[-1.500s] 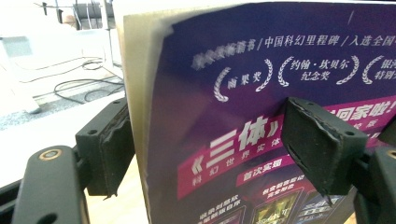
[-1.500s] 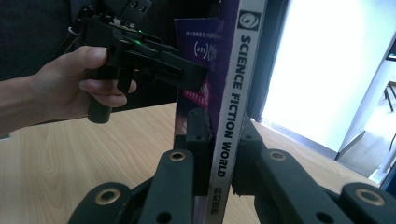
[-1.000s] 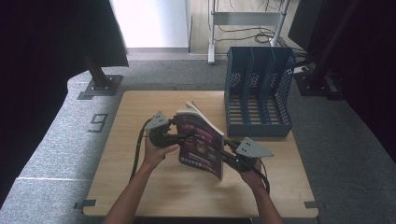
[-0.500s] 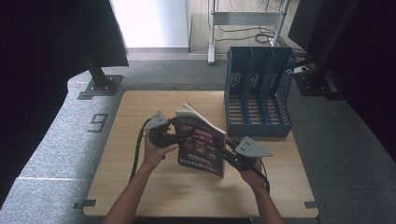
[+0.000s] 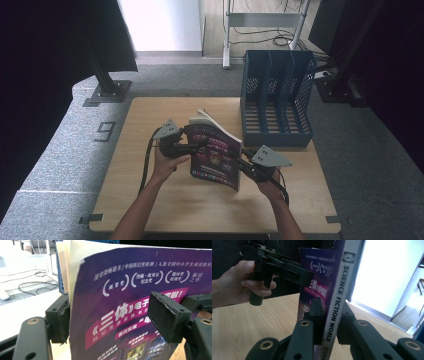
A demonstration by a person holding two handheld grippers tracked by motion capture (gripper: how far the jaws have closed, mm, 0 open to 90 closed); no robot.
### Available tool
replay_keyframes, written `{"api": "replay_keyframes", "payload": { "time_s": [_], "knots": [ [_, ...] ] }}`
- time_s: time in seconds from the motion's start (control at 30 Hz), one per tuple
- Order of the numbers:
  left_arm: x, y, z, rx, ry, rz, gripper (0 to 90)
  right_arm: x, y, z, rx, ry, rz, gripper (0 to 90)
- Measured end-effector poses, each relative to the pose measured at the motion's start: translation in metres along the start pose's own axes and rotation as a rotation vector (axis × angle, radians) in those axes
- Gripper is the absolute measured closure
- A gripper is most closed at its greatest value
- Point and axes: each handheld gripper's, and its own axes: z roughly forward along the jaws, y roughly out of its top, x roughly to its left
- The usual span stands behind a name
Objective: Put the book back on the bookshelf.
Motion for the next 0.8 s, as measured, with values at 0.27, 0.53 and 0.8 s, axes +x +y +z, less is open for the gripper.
{"api": "replay_keyframes", "payload": {
  "time_s": [0.27,0.53,0.8],
  "knots": [
    [0.003,0.0,0.0,-0.014,0.015,-0.002,21.1,0.001,-0.002,-0.002,-0.017,0.024,-0.007,79.7],
    [0.011,0.001,-0.001,-0.024,-0.013,-0.024,17.2,0.003,-0.002,-0.005,-0.028,0.056,-0.024,79.9],
    [0.009,0.002,0.005,-0.008,-0.033,-0.009,14.2,0.001,-0.004,-0.006,-0.034,0.076,-0.024,79.9]
  ]
}}
